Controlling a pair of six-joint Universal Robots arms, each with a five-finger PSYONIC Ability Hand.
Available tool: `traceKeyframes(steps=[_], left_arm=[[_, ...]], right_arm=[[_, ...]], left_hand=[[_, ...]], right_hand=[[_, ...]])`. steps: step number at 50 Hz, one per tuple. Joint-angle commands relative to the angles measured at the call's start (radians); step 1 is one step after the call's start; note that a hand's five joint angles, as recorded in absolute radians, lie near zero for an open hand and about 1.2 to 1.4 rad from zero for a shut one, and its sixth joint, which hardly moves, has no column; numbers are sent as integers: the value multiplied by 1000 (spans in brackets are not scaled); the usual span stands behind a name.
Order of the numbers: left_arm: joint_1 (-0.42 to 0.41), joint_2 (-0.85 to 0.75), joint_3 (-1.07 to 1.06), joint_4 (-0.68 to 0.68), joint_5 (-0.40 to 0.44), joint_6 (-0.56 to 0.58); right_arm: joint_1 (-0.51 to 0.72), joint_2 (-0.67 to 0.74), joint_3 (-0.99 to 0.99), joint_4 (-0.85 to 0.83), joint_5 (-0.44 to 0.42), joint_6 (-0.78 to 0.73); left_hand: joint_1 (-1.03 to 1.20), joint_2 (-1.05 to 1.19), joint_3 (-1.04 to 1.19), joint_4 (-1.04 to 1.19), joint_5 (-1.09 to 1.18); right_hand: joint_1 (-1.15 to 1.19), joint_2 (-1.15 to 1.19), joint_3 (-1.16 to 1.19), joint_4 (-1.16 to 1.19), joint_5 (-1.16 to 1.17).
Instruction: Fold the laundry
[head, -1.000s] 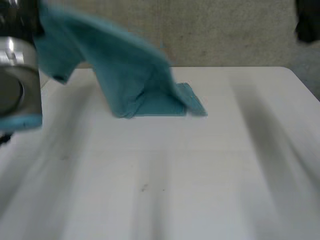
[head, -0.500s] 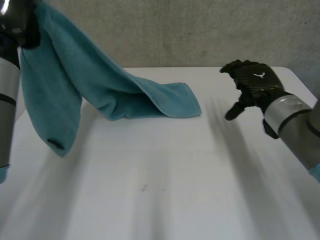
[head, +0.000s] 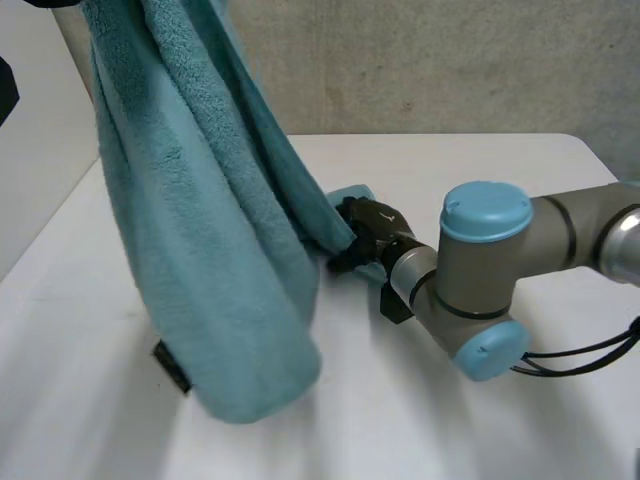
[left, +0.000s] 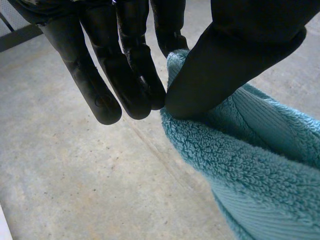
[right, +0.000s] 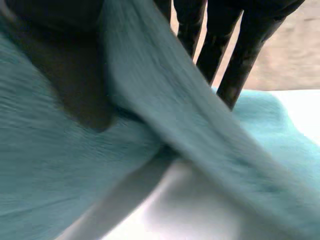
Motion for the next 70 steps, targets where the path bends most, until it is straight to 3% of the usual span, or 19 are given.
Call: traceKeyframes(steps=[1, 6, 8, 14, 16, 24, 30, 36, 38, 41, 43, 46, 49, 52, 54, 57, 59, 61, 70], left_arm=[[20, -5, -15, 3, -3, 1], [90, -14, -43, 6, -1, 1], [156, -20, -65, 7, 6, -2], [225, -91, -93, 6, 12, -5], [230, -149, -105, 0, 9, -2], [239, -268, -164, -55, 8, 0], [239, -353, -185, -138, 8, 0], [236, -522, -165, -235, 9, 4], [234, -558, -150, -240, 11, 4], [231, -624, -84, -226, 11, 10], [228, -689, 41, -197, 8, 20], [225, -713, 122, -183, 6, 26], [227, -769, 341, -172, -9, 50], [222, -801, 540, -143, -29, 64], [222, -796, 669, -6, -43, 63], [224, -781, 683, 90, -43, 64], [227, -723, 677, 255, -54, 63], [227, -698, 656, 295, -60, 63], [262, -615, 355, 300, -75, 44]], right_arm=[[-28, 25, 1, -56, 201, -58], [-128, -128, 107, -77, 201, -251], [-230, -273, 174, -83, 163, -380], [-291, -486, 242, -51, 52, -544], [-300, -589, 257, 73, -33, -654], [-355, -763, 245, 416, -93, -917], [-361, -766, 256, 573, -92, -1081], [-353, -593, 288, 648, -64, -1268], [-349, -474, 256, 636, -49, -1273], [-347, -417, 208, 615, -31, -1264], [-341, -317, 80, 548, 18, -1236], [-324, -262, -85, 462, 80, -1209], [-306, -248, -189, 405, 107, -1195], [-281, -239, -370, 250, 144, -1172], [-271, -246, -459, 38, 170, -1144], [-271, -265, -451, -69, 178, -1133], [-269, -343, -383, -227, 183, -1135], [-269, -389, -326, -246, 177, -1137], [-272, -464, 11, -197, 109, -1134]], left_hand=[[203, 177, 179, 179, 195], [203, 177, 179, 179, 195], [203, 177, 179, 179, 195], [203, 177, 179, 179, 195], [203, 177, 179, 179, 195], [203, 177, 179, 179, 195], [203, 177, 179, 179, 195], [203, 177, 179, 179, 195], [203, 177, 179, 179, 195], [203, 177, 179, 179, 195], [203, 177, 179, 179, 195], [203, 177, 179, 179, 195], [203, 177, 179, 179, 195], [203, 177, 179, 179, 195], [203, 177, 179, 179, 195], [203, 177, 179, 179, 195], [203, 177, 179, 179, 195], [203, 177, 179, 179, 195], [203, 177, 179, 179, 195]], right_hand=[[802, 726, 755, 752, 760], [802, 726, 755, 752, 760], [802, 726, 755, 752, 760], [802, 726, 755, 752, 760], [802, 726, 755, 752, 760], [802, 726, 755, 752, 760], [802, 726, 755, 752, 760], [802, 726, 755, 752, 760], [802, 726, 755, 752, 760], [802, 726, 755, 752, 760], [802, 726, 755, 752, 760], [802, 726, 755, 752, 760], [802, 726, 755, 752, 760], [802, 726, 755, 752, 760], [802, 726, 755, 752, 760], [802, 726, 755, 752, 760], [802, 726, 755, 752, 760], [802, 726, 755, 752, 760], [802, 726, 755, 752, 760]])
